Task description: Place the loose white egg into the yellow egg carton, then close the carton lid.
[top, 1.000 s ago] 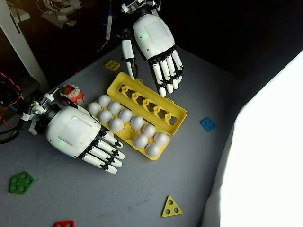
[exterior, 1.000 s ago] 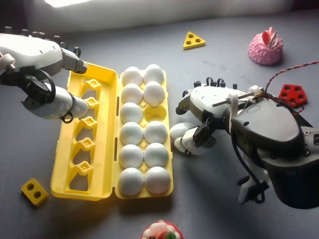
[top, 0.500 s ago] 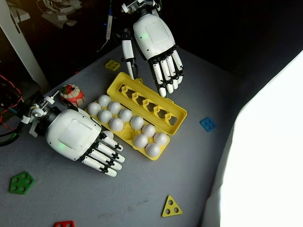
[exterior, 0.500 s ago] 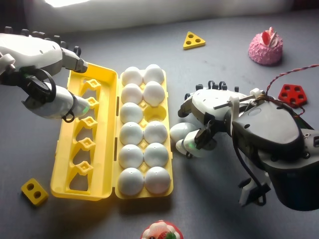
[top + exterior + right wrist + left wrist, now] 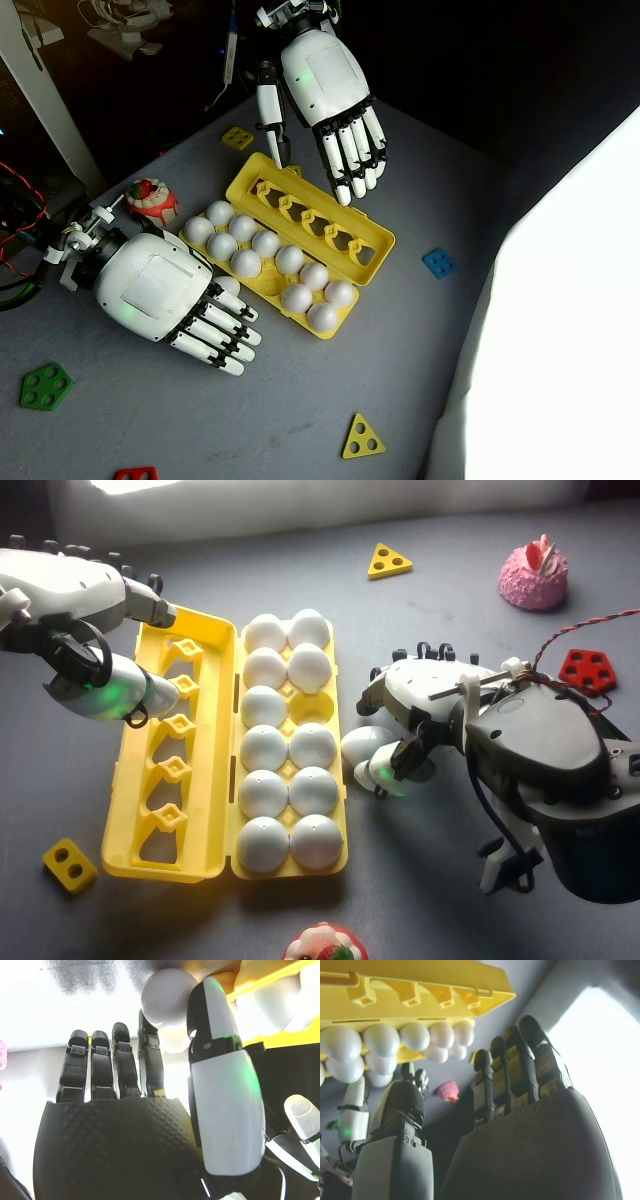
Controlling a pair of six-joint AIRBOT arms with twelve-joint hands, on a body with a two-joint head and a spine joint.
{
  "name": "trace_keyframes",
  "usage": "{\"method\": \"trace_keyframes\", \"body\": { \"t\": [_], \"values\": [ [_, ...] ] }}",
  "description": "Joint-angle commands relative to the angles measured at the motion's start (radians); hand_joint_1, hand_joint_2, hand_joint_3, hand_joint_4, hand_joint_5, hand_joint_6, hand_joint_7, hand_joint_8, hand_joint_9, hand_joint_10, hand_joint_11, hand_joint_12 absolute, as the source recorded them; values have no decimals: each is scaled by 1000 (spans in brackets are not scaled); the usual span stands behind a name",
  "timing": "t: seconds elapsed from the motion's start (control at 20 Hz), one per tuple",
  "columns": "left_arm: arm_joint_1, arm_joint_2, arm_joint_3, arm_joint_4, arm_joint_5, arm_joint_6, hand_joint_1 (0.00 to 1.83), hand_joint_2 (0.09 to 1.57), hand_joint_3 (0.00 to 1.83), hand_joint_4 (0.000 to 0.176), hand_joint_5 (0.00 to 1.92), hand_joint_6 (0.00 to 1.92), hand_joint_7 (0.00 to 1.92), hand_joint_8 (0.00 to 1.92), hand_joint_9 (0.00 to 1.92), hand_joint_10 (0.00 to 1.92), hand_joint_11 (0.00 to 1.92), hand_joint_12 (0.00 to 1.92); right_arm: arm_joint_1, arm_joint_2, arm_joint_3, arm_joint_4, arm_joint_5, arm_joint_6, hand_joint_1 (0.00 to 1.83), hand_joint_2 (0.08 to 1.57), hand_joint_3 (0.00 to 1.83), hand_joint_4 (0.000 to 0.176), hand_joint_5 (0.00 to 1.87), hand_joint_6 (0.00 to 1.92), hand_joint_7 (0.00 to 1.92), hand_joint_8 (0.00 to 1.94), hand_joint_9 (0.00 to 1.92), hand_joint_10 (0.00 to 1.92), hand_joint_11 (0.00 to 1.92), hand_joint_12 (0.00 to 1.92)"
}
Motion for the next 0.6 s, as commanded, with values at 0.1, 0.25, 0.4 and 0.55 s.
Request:
{"method": "trace_keyframes", "body": {
  "t": [0.1,0.25,0.4,0.55],
  "values": [
    [-8,6,-1,37,26,3,492,1268,1,20,292,4,254,1,243,2,0,752,4,1,2,-70,25,5,1000,1079,1,0,493,102,162,0,12,4,0,0],
    [-8,6,-1,37,26,3,492,1268,1,20,292,4,254,1,243,2,0,753,4,1,3,-70,25,5,1000,1079,1,0,493,101,162,0,12,4,0,0],
    [-8,6,1,37,26,3,492,1268,1,20,292,4,255,1,243,2,0,753,4,1,3,-71,25,5,1000,1079,1,0,493,101,162,0,12,4,0,0],
    [-8,6,1,37,27,3,517,1260,0,25,251,0,245,0,245,2,0,760,3,1,3,-75,25,6,1017,1071,0,0,499,103,174,5,12,4,0,0]
  ]
}}
